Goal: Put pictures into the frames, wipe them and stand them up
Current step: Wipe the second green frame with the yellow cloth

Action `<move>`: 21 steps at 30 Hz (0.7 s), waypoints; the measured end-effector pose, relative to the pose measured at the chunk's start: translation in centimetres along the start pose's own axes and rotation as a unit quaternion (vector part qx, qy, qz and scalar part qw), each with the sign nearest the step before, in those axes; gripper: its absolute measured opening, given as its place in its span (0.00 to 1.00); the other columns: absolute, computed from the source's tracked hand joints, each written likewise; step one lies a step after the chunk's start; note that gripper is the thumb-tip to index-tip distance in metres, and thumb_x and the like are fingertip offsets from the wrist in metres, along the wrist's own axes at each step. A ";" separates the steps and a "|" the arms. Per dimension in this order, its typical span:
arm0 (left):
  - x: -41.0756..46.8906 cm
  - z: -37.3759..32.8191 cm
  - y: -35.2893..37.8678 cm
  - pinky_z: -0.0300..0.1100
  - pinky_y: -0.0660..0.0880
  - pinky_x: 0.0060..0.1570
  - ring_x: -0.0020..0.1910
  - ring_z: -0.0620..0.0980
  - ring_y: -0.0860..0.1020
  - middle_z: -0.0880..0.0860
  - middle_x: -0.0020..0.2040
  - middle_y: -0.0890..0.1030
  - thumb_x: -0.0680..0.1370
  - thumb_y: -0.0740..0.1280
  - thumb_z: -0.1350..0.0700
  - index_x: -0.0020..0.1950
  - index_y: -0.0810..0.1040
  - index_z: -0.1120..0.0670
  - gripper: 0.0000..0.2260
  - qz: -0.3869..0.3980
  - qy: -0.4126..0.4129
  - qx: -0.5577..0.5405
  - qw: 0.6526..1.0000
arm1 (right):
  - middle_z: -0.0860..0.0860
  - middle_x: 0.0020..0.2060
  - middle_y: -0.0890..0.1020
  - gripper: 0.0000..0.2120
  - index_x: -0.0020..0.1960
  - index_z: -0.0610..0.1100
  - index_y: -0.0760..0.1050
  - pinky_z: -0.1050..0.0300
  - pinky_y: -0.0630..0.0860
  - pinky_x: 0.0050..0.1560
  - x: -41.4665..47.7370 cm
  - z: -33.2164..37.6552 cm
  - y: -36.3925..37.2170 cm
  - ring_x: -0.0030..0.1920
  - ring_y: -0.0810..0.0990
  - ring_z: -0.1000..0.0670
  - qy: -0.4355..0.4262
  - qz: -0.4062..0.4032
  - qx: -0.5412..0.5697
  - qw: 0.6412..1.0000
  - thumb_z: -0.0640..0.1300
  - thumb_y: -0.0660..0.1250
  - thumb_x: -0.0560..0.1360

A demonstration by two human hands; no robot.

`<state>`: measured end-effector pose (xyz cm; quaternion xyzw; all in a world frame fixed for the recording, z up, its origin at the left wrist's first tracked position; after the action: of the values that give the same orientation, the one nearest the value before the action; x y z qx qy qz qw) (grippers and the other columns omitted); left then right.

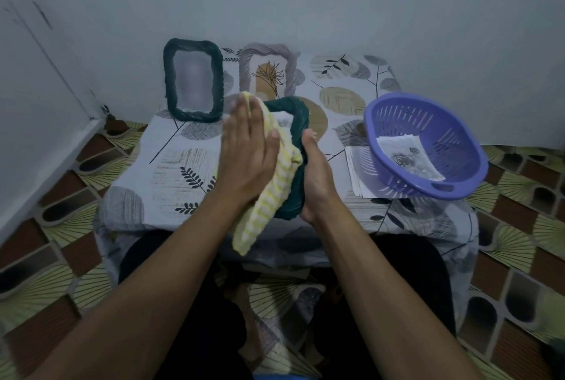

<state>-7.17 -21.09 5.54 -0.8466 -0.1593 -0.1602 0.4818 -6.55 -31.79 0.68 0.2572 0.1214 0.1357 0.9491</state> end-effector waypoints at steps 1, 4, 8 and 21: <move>-0.6 -1.1 0.4 0.51 0.38 0.78 0.80 0.56 0.40 0.60 0.81 0.41 0.82 0.41 0.43 0.80 0.41 0.59 0.32 0.011 0.035 -0.016 0.999 | 0.41 0.59 0.83 0.25 0.68 0.42 0.76 0.44 0.75 0.65 0.1 0.1 0.2 0.60 0.81 0.42 0.003 -0.004 -0.003 1.000 0.58 0.57 0.83; -3.4 -3.8 2.1 0.53 0.42 0.78 0.81 0.54 0.42 0.58 0.81 0.44 0.83 0.45 0.47 0.80 0.43 0.59 0.29 0.055 0.127 -0.063 0.988 | 0.45 0.50 0.84 0.20 0.60 0.39 0.80 0.52 0.76 0.59 0.6 1.7 -0.5 0.54 0.81 0.46 -0.012 -0.034 -0.014 0.999 0.53 0.60 0.82; -6.9 -3.5 3.5 0.52 0.45 0.78 0.81 0.51 0.44 0.54 0.82 0.46 0.84 0.46 0.47 0.81 0.46 0.56 0.27 0.089 0.206 -0.021 0.974 | 0.44 0.53 0.85 0.19 0.57 0.46 0.81 0.48 0.79 0.60 0.7 3.8 -2.4 0.57 0.83 0.45 -0.041 -0.077 -0.047 0.995 0.56 0.56 0.84; -0.1 4.1 -1.0 0.46 0.41 0.78 0.81 0.52 0.45 0.55 0.82 0.48 0.85 0.46 0.44 0.82 0.49 0.56 0.28 -0.042 -0.045 -0.091 0.994 | 0.44 0.56 0.85 0.23 0.66 0.42 0.77 0.47 0.81 0.55 -0.8 1.8 -1.2 0.55 0.84 0.44 -0.001 0.012 -0.176 0.984 0.56 0.52 0.85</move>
<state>-7.20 -17.08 4.25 -0.8860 -0.2015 -0.1557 0.3876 -6.53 -33.89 1.65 0.0877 0.0915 0.1660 0.9779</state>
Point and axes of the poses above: each hand's wrist, its own x-axis towards the middle knuckle, its own y-axis out of the palm, z = x × y, the point moved 8 cm from there along x, towards the middle knuckle
